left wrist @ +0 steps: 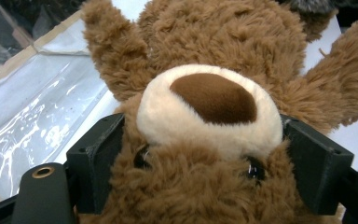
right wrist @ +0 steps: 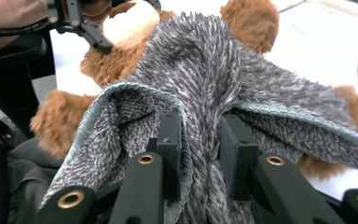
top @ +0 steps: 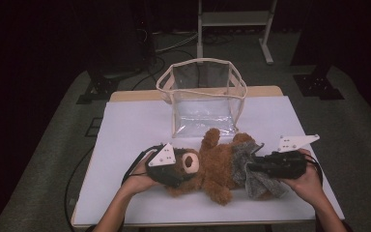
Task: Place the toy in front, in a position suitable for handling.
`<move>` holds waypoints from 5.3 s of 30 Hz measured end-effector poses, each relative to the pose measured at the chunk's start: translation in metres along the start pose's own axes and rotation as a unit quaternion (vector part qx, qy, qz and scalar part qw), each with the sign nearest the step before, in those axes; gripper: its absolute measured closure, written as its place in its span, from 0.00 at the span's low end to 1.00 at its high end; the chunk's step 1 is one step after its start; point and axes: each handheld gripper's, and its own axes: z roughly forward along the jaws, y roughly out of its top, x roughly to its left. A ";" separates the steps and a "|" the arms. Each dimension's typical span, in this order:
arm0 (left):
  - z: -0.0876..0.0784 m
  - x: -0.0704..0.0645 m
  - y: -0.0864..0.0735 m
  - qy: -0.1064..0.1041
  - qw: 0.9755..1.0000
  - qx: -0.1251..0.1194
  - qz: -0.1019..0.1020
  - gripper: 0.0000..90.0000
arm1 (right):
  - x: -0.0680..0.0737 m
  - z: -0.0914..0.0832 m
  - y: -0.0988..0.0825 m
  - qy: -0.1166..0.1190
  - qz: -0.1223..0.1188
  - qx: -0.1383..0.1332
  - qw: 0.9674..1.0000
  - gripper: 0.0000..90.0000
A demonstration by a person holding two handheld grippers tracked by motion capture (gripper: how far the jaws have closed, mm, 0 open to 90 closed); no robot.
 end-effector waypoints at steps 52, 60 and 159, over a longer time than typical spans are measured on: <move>-0.003 0.013 0.000 -0.003 1.000 0.001 -0.012 0.20 | -0.015 0.015 0.001 -0.024 0.022 -0.010 0.999 0.78; 0.000 0.013 0.002 0.017 1.000 0.009 -0.016 0.12 | -0.004 0.024 0.008 0.027 0.027 -0.035 0.999 0.78; 0.013 -0.004 0.010 -0.014 0.999 0.017 0.028 0.22 | -0.014 0.032 0.024 -0.042 0.062 -0.069 0.995 0.77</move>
